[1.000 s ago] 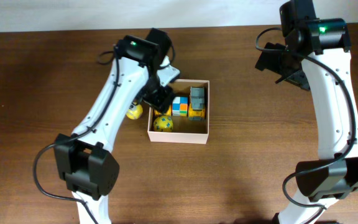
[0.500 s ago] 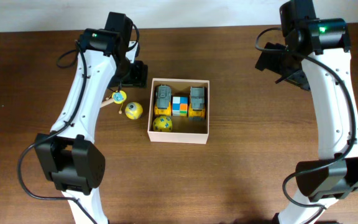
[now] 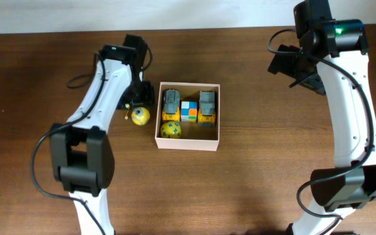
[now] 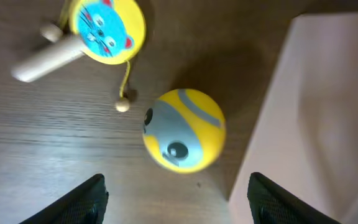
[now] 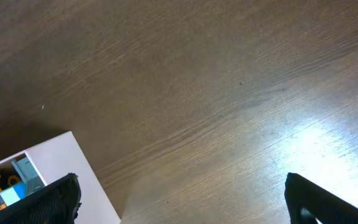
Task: Pack container
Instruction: 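Lower the left gripper onto the yellow-grey ball and grasp it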
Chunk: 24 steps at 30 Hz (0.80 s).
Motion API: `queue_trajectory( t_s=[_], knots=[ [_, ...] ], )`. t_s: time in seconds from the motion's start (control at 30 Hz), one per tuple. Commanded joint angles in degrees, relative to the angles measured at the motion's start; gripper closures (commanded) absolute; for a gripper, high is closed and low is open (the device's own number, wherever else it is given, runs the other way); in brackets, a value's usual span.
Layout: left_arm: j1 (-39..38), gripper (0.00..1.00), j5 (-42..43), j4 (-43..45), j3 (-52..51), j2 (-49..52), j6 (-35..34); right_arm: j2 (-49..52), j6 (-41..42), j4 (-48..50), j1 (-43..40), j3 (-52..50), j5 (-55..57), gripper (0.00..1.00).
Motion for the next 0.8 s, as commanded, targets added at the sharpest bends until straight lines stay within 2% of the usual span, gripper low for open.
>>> queue_trajectory(
  t_s=[0.0, 0.77],
  knots=[
    [0.37, 0.26, -0.81, 0.55, -2.12, 2.01, -1.01, -0.44, 0.68, 0.02, -0.37, 0.35, 0.11, 0.01],
    [0.35, 0.27, 2.08, 6.12, -4.85, 3.89, 2.51, -0.44, 0.68, 0.02, -0.37, 0.35, 0.11, 0.01]
  ],
)
